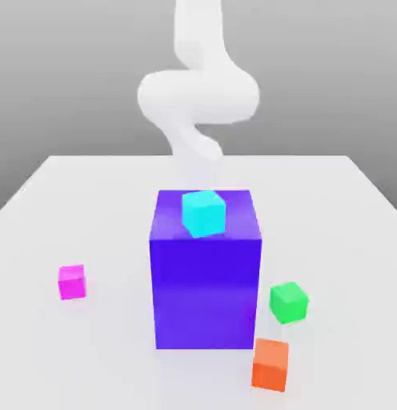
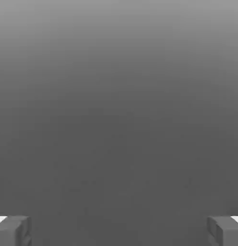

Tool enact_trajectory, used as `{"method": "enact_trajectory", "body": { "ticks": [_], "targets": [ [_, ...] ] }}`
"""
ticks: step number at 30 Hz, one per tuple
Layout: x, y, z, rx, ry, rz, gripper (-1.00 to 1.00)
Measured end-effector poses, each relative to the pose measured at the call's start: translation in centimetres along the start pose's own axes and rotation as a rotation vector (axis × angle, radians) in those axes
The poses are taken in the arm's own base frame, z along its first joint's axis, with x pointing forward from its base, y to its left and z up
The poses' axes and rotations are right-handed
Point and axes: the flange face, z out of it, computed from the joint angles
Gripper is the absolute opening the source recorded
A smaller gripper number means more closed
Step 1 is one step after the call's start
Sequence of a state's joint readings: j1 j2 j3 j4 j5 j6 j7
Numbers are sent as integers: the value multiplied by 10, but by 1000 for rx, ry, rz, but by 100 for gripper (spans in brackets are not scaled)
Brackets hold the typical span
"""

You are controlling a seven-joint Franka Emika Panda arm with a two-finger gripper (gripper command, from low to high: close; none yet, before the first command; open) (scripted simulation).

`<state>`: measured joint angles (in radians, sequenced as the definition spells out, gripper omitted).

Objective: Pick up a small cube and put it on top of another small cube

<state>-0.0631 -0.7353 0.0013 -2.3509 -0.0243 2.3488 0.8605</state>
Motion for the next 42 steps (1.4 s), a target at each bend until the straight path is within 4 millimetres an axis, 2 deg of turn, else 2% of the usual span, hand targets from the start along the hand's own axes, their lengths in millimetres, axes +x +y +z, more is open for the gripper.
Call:
{"method": "enact_trajectory", "body": {
  "ticks": [3,6,10,13,16,20,24,27,29,35,36,42],
  "targets": [
    [11,35,60,-109,-3,114,0],
    [20,79,112,-209,-7,228,0],
    [23,149,169,-335,-16,388,0],
    [19,207,204,-423,-25,514,0],
    [7,266,230,-506,-36,643,0],
    [-20,343,254,-608,-54,822,0],
    [-59,412,266,-699,-77,1007,0],
    [-92,457,268,-758,-91,1152,0],
    [-104,471,277,-770,-93,1184,0],
    [-129,494,314,-774,-98,1181,0],
    [-132,497,317,-775,-98,1181,-100],
    [-134,498,319,-775,-98,1181,-100]
  ]
}}
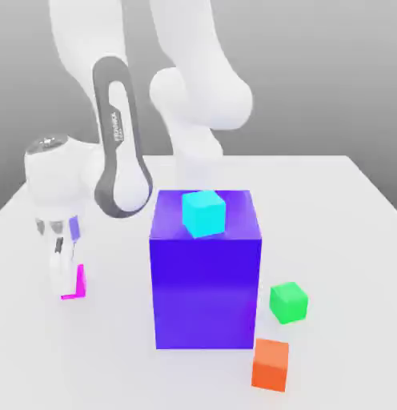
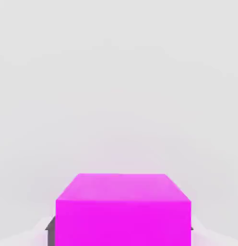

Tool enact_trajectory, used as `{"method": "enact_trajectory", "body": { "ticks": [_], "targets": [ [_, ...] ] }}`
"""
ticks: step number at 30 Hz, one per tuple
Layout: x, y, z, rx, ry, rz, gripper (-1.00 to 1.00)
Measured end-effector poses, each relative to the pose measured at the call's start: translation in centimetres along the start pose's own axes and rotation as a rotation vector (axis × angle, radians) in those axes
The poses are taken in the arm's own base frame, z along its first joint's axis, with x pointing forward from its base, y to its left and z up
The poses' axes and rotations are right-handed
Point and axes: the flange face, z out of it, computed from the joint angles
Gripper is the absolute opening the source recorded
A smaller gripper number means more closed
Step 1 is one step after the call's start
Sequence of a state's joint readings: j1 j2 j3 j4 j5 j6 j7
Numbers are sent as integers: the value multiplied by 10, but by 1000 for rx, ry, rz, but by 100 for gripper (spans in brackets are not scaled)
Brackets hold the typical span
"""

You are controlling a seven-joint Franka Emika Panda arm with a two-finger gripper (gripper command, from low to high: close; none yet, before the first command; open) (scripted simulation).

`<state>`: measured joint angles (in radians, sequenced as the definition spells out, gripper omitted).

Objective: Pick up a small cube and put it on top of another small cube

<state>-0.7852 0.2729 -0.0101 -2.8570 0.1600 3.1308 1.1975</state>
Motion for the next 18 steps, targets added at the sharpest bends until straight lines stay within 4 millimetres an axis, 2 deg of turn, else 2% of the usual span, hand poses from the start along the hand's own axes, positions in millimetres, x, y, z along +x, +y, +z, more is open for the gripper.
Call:
{"method": "enact_trajectory", "body": {
  "ticks": [2,9,11,15,17,18],
  "targets": [
    [0,-1,-9,1,-1,1,-100],
    [1,-3,-63,6,-1,-1,-100],
    [-1,-20,-77,44,5,-44,-100],
    [-59,-73,-108,149,11,-279,-100],
    [-84,-89,-123,190,5,-330,-100],
    [-105,-93,-130,205,-3,-356,-100]
  ]
}}
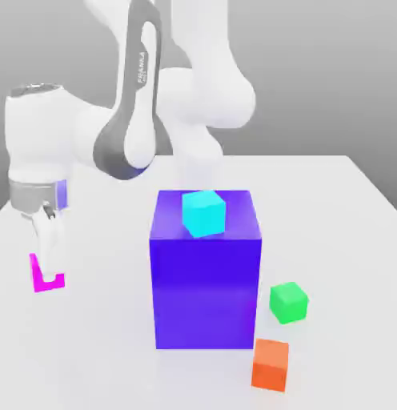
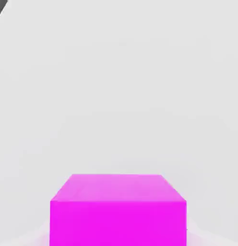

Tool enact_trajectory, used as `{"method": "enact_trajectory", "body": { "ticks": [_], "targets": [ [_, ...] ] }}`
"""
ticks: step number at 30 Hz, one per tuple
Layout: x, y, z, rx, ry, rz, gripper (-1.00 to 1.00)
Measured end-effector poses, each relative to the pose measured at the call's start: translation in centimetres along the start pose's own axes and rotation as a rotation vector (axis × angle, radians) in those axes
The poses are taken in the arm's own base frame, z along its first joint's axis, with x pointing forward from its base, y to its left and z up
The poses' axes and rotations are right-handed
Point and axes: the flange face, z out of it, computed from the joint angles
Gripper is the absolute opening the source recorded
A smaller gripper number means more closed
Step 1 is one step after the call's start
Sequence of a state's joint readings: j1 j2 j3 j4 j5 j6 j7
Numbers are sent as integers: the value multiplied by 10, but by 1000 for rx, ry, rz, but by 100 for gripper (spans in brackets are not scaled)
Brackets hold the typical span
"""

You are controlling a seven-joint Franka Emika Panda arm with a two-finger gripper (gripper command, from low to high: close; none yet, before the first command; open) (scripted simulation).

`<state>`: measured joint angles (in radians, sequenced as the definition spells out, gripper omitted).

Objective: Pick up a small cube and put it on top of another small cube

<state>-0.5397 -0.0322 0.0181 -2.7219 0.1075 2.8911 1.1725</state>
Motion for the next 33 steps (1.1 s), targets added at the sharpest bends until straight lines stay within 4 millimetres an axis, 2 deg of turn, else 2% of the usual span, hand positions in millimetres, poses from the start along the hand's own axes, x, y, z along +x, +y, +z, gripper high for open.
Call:
{"method": "enact_trajectory", "body": {
  "ticks": [5,8,11,13,16,19,22,24,29,33],
  "targets": [
    [-97,-45,-27,68,-60,-92,-100],
    [-157,-58,-45,102,-105,-133,-100],
    [-218,-62,-66,127,-158,-169,-100],
    [-262,-51,-77,118,-196,-168,-100],
    [-327,-21,-91,84,-246,-156,-100],
    [-385,20,-104,39,-286,-144,-100],
    [-434,69,-117,-12,-312,-132,-100],
    [-439,92,-110,-52,-289,-81,-100],
    [-417,132,-78,-140,-173,105,-100],
    [-368,150,-41,-193,-32,307,-100]
  ]
}}
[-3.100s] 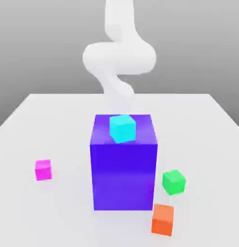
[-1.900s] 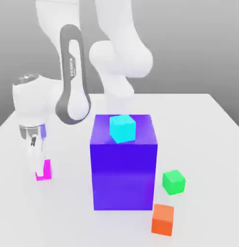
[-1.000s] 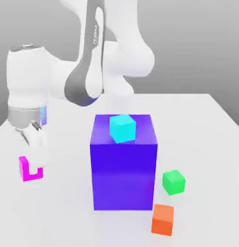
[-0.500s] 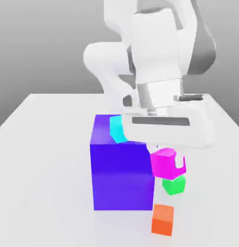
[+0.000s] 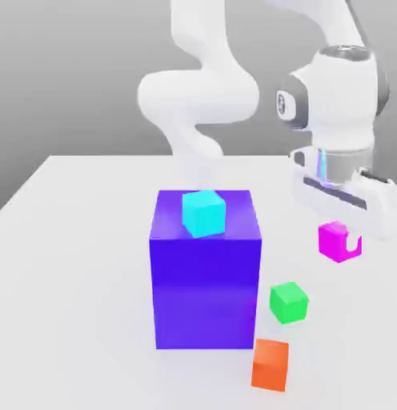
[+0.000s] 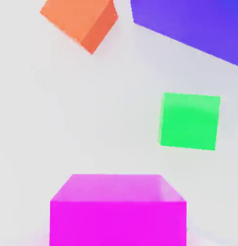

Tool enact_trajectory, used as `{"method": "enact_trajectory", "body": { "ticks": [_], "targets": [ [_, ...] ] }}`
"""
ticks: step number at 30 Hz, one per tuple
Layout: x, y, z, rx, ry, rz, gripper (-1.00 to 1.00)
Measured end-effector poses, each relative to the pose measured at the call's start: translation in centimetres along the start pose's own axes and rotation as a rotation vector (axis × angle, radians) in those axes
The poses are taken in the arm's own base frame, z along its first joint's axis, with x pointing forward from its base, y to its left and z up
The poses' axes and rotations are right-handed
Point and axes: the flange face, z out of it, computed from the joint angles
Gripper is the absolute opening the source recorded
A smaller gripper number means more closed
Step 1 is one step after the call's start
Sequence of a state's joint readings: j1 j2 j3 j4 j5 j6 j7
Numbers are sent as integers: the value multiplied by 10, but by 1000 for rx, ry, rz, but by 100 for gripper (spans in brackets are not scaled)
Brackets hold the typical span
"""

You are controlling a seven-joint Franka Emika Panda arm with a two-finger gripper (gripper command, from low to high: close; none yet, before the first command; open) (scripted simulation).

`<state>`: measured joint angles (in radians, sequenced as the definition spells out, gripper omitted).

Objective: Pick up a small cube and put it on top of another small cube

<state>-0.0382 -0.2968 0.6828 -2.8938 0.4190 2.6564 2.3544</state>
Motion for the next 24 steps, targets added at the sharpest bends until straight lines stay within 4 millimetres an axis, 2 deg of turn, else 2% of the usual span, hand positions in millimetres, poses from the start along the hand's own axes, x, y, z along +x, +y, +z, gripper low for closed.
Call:
{"method": "enact_trajectory", "body": {
  "ticks": [3,24],
  "targets": [
    [11,-3,11,3,25,43,-100],
    [15,-5,66,4,31,53,-100]
  ]
}}
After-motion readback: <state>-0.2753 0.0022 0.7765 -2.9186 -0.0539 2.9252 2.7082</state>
